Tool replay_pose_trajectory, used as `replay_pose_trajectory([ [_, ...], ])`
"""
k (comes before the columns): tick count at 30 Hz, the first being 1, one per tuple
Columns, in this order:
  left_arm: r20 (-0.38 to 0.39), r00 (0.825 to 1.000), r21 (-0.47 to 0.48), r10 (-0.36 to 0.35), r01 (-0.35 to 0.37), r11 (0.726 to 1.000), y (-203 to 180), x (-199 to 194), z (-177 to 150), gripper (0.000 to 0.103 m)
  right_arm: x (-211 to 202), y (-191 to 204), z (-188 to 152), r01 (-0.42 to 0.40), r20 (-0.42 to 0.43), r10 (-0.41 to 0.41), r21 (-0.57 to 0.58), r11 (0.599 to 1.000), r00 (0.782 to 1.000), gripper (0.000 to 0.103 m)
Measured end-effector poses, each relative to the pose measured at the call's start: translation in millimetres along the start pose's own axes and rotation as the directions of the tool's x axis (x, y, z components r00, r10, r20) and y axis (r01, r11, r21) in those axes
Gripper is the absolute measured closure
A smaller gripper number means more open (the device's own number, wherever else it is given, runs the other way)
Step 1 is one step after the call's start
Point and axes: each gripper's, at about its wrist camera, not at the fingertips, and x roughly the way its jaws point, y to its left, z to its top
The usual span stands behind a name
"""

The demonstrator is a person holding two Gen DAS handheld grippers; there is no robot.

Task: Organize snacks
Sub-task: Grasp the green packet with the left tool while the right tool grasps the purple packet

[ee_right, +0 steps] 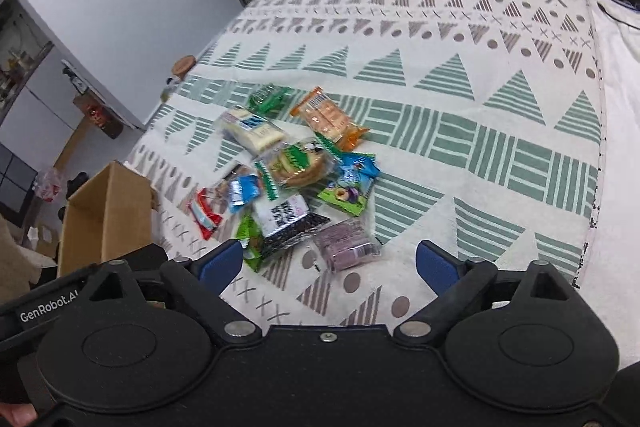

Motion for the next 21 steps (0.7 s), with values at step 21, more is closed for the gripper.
replay_pose_trajectory([
  [21, -0.172, 0.982, -0.088, -0.074, 0.059, 0.994, 5, 106, 9, 0.041, 66, -17, 15, 0.013, -0.164, 0.002, 0.094, 0.995, 0.986, 0.026],
])
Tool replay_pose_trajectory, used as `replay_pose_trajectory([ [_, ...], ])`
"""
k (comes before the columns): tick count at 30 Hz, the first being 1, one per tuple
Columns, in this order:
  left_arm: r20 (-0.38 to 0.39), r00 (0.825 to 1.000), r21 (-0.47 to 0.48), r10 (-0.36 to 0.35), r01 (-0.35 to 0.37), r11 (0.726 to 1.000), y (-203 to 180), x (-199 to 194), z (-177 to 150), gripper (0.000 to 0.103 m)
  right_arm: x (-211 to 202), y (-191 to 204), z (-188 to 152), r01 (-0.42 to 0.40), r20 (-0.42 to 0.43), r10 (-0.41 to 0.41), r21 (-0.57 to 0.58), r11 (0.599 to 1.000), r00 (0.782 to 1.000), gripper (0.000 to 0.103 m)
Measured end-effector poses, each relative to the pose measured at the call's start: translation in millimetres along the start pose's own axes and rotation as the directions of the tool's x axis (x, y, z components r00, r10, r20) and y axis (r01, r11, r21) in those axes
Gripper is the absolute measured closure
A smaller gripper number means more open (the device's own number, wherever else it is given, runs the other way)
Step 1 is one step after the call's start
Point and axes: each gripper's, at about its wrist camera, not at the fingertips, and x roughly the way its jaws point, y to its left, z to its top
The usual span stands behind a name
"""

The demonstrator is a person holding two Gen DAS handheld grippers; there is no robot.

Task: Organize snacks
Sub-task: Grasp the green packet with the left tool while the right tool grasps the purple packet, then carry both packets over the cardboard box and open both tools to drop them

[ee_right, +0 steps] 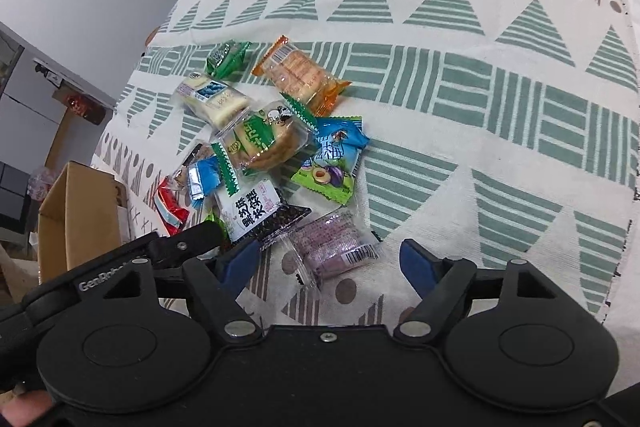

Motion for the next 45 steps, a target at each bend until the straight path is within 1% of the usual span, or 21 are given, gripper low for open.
replay_pose_trajectory([
  [3, -0.029, 0.999, -0.037, -0.026, 0.025, 0.999, 6, 10, 0, 0.048, 7, 1, 2, 0.009, -0.018, -0.009, -0.001, 1.000, 1.000, 0.026],
  [5, -0.037, 0.998, -0.057, -0.051, 0.049, 0.997, 9, 14, 0, 0.058, 12, 2, 3, 0.015, -0.023, -0.015, -0.005, 1.000, 1.000, 0.028],
  [9, -0.038, 0.998, -0.056, -0.059, 0.057, 0.997, 8, 14, 0, 0.062, 18, 6, 2, 0.027, -0.031, -0.028, -0.020, 0.999, 0.999, 0.030],
  [12, -0.030, 0.998, -0.057, -0.057, 0.055, 0.997, 9, 12, -1, 0.067, 21, 7, 2, 0.050, -0.033, -0.051, -0.037, 0.998, 0.998, 0.032],
  [13, -0.026, 0.999, -0.056, -0.045, 0.044, 0.997, 10, 10, -2, 0.073, 23, 8, 1, 0.057, -0.036, -0.058, -0.042, 0.998, 0.998, 0.037],
  [15, -0.017, 0.999, -0.063, -0.036, 0.035, 0.997, 13, 6, -3, 0.074, 27, 9, 1, 0.066, -0.048, -0.068, -0.051, 0.997, 0.996, 0.046],
  [17, -0.001, 0.999, -0.069, -0.035, 0.034, 0.997, 16, 0, -3, 0.076, 30, 11, -1, 0.056, -0.063, -0.061, -0.065, 0.996, 0.996, 0.059],
  [18, 0.006, 0.999, -0.070, -0.032, 0.032, 0.997, 17, -3, -3, 0.077, 31, 13, -1, 0.051, -0.063, -0.056, -0.075, 0.996, 0.996, 0.063],
  [20, 0.017, 1.000, -0.074, -0.018, 0.019, 0.997, 20, -7, -3, 0.078, 29, 16, -2, 0.061, -0.050, -0.065, -0.089, 0.994, 0.997, 0.066],
  [27, 0.073, 0.997, -0.058, -0.011, 0.015, 0.998, 22, -34, -4, 0.079, 5, 18, -6, 0.011, 0.033, -0.008, -0.094, 0.995, 0.999, 0.067],
  [30, 0.104, 0.995, -0.058, -0.009, 0.016, 0.998, 21, -52, -4, 0.079, -7, 22, -6, -0.024, 0.074, 0.032, -0.105, 0.994, 0.997, 0.067],
  [33, 0.135, 0.991, -0.059, -0.005, 0.013, 0.998, 22, -68, -4, 0.079, -15, 27, -6, -0.075, 0.091, 0.086, -0.121, 0.990, 0.992, 0.067],
  [38, 0.185, 0.983, -0.065, 0.011, 0.001, 0.998, 28, -94, -7, 0.079, -26, 40, -8, -0.124, 0.134, 0.146, -0.158, 0.980, 0.980, 0.067],
  [45, 0.248, 0.968, -0.089, 0.050, -0.029, 0.996, 44, -126, -8, 0.079, -37, 68, -16, -0.169, 0.164, 0.211, -0.236, 0.957, 0.964, 0.067],
])
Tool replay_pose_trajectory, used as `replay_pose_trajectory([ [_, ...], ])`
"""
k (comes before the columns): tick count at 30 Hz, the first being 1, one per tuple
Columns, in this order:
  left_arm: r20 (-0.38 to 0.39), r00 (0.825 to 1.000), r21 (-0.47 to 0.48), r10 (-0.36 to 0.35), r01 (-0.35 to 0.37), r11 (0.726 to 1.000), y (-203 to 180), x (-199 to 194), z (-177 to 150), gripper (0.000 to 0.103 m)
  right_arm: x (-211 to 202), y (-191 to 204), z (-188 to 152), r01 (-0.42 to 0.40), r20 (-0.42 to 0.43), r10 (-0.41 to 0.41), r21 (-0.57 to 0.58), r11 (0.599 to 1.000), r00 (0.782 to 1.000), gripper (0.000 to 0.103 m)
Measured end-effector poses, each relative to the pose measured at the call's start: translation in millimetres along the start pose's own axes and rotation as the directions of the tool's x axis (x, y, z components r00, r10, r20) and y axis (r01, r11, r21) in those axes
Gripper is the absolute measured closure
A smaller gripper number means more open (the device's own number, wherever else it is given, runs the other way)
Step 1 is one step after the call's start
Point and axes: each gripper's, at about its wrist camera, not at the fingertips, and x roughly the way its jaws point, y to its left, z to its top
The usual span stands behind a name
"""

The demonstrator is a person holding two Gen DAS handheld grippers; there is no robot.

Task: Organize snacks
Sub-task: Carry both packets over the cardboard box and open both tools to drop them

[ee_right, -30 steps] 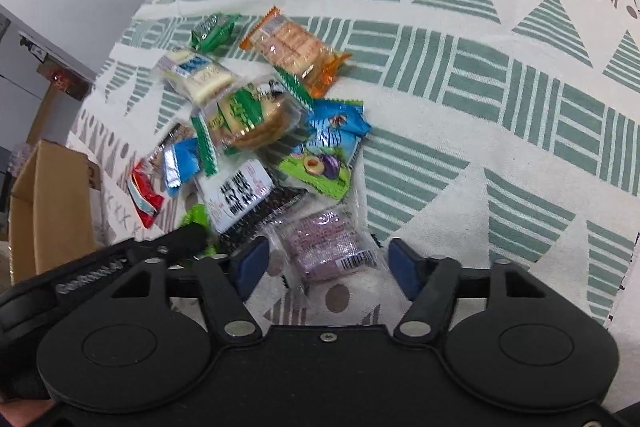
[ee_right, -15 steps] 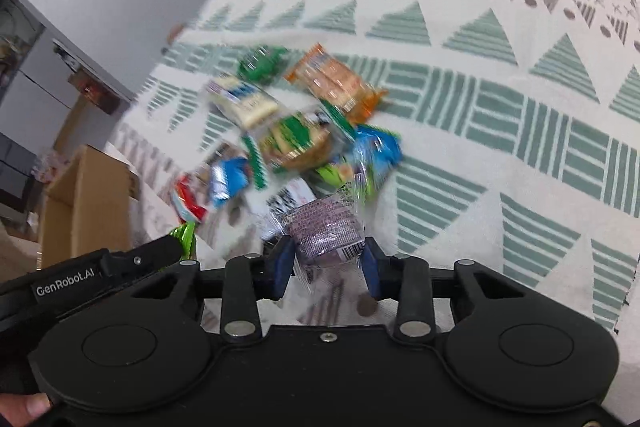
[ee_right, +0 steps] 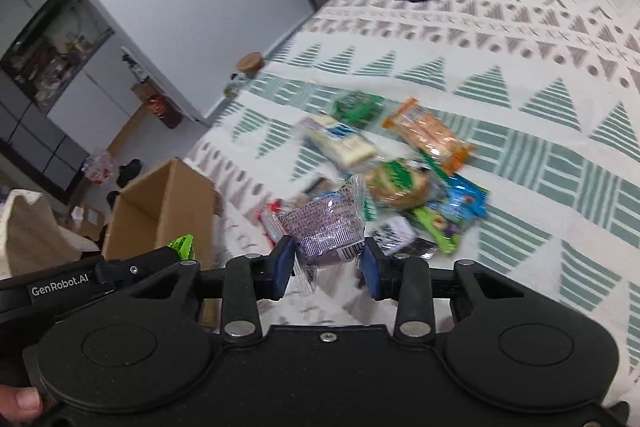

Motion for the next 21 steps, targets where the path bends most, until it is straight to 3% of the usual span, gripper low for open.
replay_pose_trajectory([
  [6, 0.055, 0.998, -0.013, 0.038, -0.037, 0.999, 18, -23, 8, 0.079, 3, 33, 3, -0.061, 0.034, 0.064, -0.071, 0.996, 0.997, 0.067],
  [21, 0.141, 0.977, -0.025, 0.158, -0.156, 0.987, 71, -60, 27, 0.079, 24, 114, -1, -0.181, 0.013, 0.189, -0.219, 0.959, 0.982, 0.067],
])
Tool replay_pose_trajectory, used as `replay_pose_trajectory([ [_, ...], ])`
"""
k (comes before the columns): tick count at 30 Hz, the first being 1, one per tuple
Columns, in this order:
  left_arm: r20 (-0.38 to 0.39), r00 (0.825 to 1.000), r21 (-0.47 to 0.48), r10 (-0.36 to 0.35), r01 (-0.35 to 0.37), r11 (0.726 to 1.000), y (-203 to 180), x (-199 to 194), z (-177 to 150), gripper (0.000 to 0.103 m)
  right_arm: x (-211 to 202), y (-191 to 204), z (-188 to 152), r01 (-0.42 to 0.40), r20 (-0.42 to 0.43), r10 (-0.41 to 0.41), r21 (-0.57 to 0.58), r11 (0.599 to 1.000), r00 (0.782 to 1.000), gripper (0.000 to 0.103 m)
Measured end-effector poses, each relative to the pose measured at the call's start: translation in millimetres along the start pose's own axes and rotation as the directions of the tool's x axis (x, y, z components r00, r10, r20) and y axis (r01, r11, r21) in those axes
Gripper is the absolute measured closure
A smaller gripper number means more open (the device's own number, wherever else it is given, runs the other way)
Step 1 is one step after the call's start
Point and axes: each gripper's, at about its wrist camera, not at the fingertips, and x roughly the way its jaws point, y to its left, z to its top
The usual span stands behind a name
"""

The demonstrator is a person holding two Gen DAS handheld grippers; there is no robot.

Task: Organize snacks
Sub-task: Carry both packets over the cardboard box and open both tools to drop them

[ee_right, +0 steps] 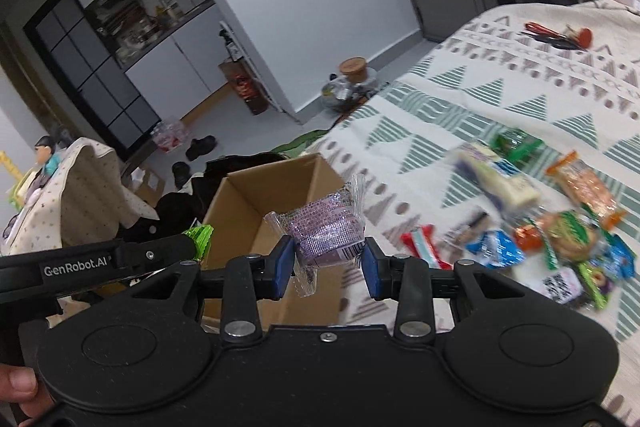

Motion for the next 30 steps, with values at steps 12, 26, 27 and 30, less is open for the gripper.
replay_pose_trajectory([
  [12, 0.003, 0.998, -0.021, 0.063, -0.063, 0.998, 40, 12, 5, 0.079, 37, 33, 0, -0.036, -0.043, 0.034, -0.044, 0.998, 0.998, 0.067],
  [26, -0.042, 0.990, -0.022, 0.137, -0.138, 0.990, 53, 37, 3, 0.075, 64, 56, 0, -0.059, -0.087, 0.054, -0.053, 0.997, 0.995, 0.056],
  [27, -0.050, 0.989, -0.020, 0.141, -0.142, 0.990, 54, 38, 3, 0.075, 61, 58, -1, -0.059, -0.083, 0.054, -0.070, 0.996, 0.995, 0.049],
  [30, -0.053, 0.985, -0.027, 0.162, -0.164, 0.986, 56, 35, 1, 0.065, 54, 57, 0, -0.024, -0.063, 0.020, -0.070, 0.997, 0.998, 0.017],
])
